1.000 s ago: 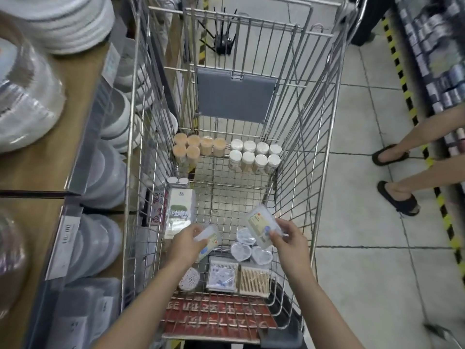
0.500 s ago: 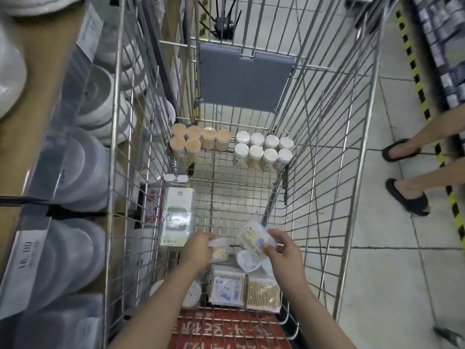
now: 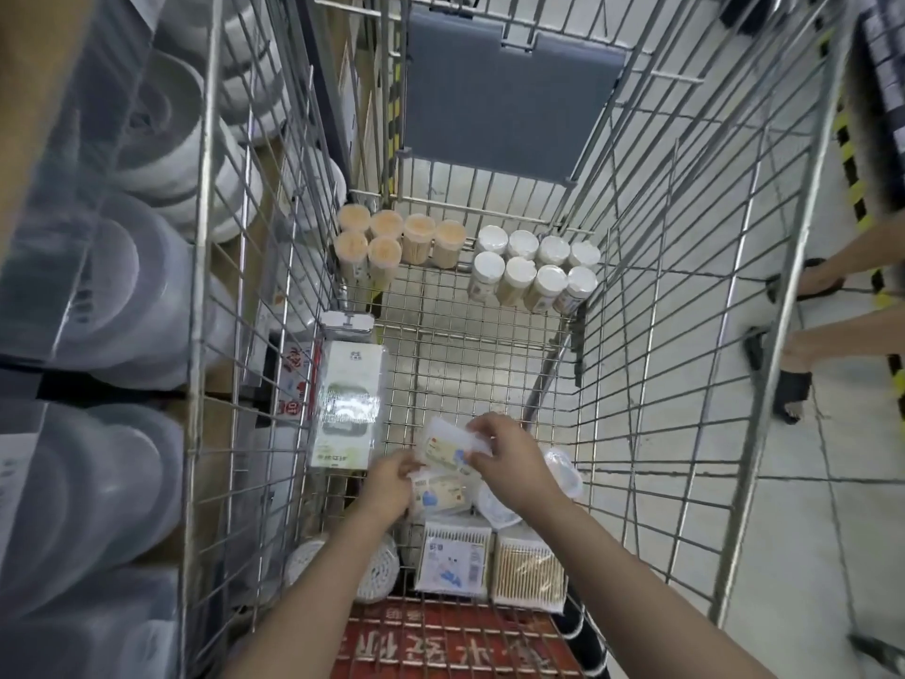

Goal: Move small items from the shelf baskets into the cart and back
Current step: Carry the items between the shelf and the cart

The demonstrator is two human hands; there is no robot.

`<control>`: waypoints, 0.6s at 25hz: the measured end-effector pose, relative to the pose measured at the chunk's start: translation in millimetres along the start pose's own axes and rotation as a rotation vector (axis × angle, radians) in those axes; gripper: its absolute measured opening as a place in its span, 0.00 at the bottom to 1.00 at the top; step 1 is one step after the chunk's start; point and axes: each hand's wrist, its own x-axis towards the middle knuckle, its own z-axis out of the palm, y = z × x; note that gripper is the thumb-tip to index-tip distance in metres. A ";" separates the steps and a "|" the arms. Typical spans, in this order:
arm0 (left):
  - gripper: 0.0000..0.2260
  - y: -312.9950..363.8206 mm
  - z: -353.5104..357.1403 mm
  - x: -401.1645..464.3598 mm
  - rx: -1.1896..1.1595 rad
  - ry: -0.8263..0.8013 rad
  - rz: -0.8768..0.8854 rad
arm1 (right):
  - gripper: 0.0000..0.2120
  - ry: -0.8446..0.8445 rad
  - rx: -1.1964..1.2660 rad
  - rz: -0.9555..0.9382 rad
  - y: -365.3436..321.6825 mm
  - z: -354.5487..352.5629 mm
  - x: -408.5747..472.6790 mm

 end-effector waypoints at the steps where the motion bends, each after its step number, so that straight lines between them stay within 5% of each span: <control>1: 0.17 -1.1 -1.3 1.2 -0.073 0.014 -0.038 | 0.15 -0.027 -0.069 -0.020 0.9 1.6 4.6; 10: 0.13 -3.2 8.0 3.5 -0.170 0.237 -0.169 | 0.17 -0.301 -0.658 -0.134 -5.7 20.6 32.8; 15: 0.11 -4.6 12.6 2.3 -0.201 0.232 -0.160 | 0.14 -0.362 -0.887 -0.182 0.6 36.6 33.5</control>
